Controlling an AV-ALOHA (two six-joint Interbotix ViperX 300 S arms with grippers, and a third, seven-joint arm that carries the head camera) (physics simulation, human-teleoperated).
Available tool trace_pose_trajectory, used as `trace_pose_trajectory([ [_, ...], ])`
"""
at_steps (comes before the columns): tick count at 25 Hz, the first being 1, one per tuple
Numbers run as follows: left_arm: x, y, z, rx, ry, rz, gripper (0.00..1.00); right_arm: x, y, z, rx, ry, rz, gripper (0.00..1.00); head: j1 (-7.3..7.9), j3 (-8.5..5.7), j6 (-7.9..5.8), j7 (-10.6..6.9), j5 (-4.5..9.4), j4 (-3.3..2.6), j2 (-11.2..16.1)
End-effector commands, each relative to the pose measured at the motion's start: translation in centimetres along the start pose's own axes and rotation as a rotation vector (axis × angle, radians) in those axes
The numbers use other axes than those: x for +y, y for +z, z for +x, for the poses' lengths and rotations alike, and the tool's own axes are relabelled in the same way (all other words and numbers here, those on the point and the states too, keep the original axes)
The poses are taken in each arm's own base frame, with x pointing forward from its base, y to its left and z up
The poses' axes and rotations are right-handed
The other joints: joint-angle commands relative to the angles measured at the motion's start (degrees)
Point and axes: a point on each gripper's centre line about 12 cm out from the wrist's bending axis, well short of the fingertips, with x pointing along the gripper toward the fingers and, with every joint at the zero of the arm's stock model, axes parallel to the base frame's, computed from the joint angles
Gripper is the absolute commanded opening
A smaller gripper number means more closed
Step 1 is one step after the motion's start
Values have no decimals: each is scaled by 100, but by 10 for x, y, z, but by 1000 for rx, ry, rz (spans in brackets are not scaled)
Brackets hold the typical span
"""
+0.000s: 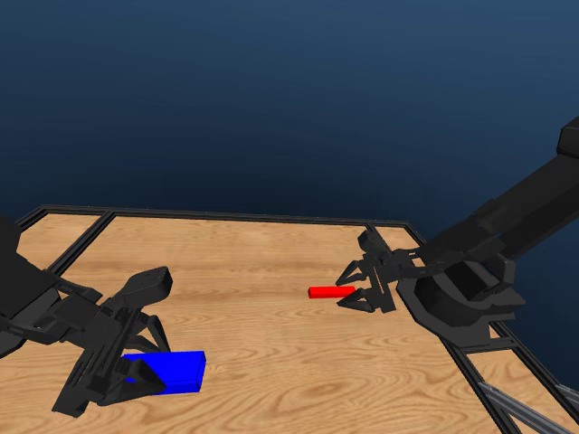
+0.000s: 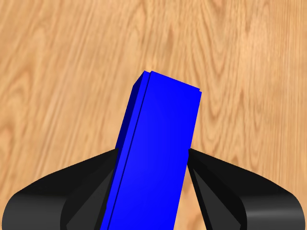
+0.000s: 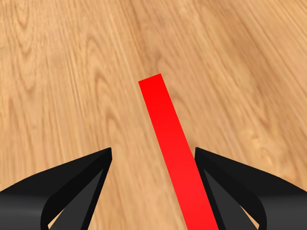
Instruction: Insert peg into socket
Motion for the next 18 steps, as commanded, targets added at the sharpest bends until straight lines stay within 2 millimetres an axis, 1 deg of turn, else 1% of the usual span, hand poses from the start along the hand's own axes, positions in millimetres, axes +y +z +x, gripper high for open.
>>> trace_pose_trajectory([
  [1, -15, 12, -3, -48, -46, 37, 0, -2, 1, 3, 27, -6, -5, 100, -1, -131, -4, 5, -140, 5, 83],
  [3, -14, 15, -2, -67, -51, 32, 0, -2, -6, 3, 60, -9, -21, 100, -5, -148, -18, 3, -145, 1, 134],
  [5, -13, 15, -1, -73, -50, 34, 0, -2, -1, 6, 62, -12, -23, 100, -13, -171, -30, 6, -145, -3, 178],
  [6, -13, 16, 0, -75, -50, 35, 0, -4, -2, 6, 65, -18, -18, 100, -17, -183, -29, 11, -145, -3, 199],
  [7, -17, 19, -2, -80, -58, 39, 0, -6, -5, 10, 77, -25, -23, 92, -21, -188, -32, 24, -153, -4, 213],
  [8, -12, 18, -2, -87, -52, 28, 0, -7, -9, 10, 113, -30, -31, 41, -28, -192, -34, 42, -153, -5, 221],
  [9, -16, 19, 0, -87, -59, 44, 0, -8, -12, 11, 117, -34, -39, 0, -31, -195, -32, 51, -147, -5, 224],
  [11, -15, 17, 1, -83, -56, 43, 0, -10, -9, 16, 134, -42, -56, 0, -44, -196, -30, 86, -145, -7, 222],
  [12, -20, 21, -1, -90, -65, 47, 0, -11, -13, 16, 143, -47, -64, 0, -51, -196, -24, 103, -135, -7, 217],
  [13, -17, 20, 0, -88, -61, 45, 0, -10, -9, 16, 128, -44, -74, 0, -53, -196, -20, 115, -130, -6, 214],
  [14, -21, 23, -1, -100, -70, 45, 0, -13, -9, 14, 145, -52, -80, 0, -56, -194, -7, 135, -120, -4, 206],
  [15, -18, 20, 0, -84, -59, 46, 0, -9, -3, 13, 104, -39, -103, 0, -57, -187, 7, 149, -107, -1, 192],
  [16, -21, 25, -3, -104, -72, 51, 0, -8, -2, 11, 109, -32, -112, 0, -57, -182, 24, 164, -98, 3, 177],
  [18, -20, 25, -4, -101, -67, 67, 0, 1, 8, 12, 101, -6, -152, 0, -56, -175, 41, 184, -86, 7, 153],
])
